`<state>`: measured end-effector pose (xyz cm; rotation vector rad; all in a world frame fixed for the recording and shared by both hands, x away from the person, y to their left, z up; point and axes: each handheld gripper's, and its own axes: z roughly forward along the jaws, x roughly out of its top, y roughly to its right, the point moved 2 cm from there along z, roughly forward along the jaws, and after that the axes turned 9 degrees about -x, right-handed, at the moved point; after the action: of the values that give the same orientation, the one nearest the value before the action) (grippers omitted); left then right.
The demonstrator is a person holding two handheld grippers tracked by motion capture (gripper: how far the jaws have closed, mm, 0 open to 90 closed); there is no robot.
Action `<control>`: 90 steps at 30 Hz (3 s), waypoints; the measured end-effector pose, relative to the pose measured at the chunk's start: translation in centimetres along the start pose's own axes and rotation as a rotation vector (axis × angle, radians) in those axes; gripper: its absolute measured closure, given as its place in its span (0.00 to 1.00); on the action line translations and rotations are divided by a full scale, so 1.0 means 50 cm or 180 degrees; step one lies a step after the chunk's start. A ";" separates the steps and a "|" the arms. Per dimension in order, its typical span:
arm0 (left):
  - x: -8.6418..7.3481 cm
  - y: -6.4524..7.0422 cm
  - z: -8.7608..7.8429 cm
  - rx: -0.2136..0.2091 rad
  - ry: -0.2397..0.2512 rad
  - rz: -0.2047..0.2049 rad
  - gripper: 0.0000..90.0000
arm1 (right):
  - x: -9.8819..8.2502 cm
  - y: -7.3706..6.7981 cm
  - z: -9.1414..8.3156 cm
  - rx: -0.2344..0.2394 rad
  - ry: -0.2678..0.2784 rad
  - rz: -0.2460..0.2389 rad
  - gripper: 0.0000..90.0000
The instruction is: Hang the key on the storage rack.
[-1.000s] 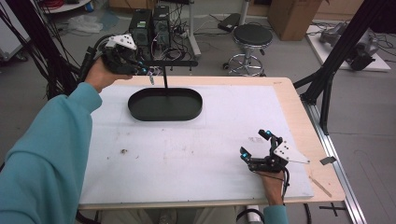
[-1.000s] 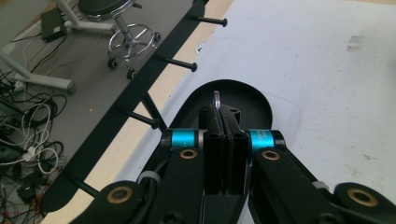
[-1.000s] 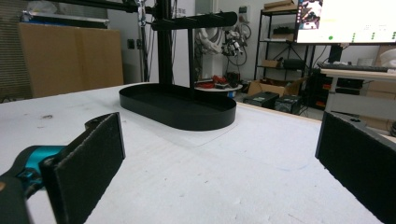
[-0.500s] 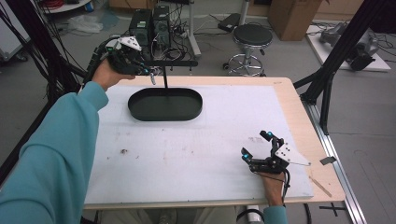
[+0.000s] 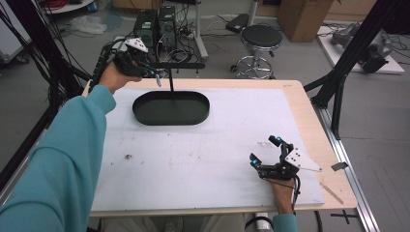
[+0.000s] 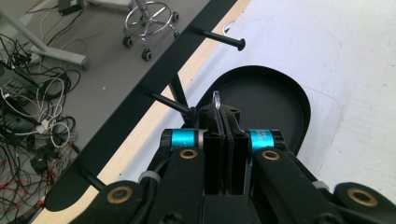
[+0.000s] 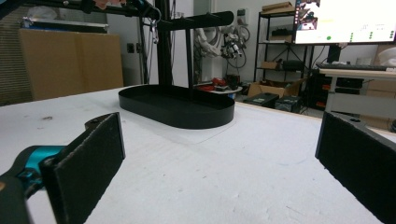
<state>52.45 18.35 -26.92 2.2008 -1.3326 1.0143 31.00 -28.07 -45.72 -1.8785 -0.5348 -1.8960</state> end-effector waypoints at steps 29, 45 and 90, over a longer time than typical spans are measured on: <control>-0.007 -0.024 0.027 0.0306 0.0041 -0.0227 0.97 | 0.000 -0.001 0.001 -0.0002 -0.0002 -0.0011 0.01; -0.030 -0.019 -0.001 0.0057 0.0603 -0.0424 0.14 | -0.001 -0.001 0.001 -0.0008 -0.0013 0.0011 0.01; -0.506 0.339 -0.088 0.0121 0.1966 -0.0206 0.02 | -0.001 -0.003 0.001 -0.0029 -0.0034 -0.0046 0.01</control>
<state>28.54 28.30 -43.54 1.7184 -0.9526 1.5344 30.99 -27.92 -45.75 -1.8963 -0.5456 -1.9017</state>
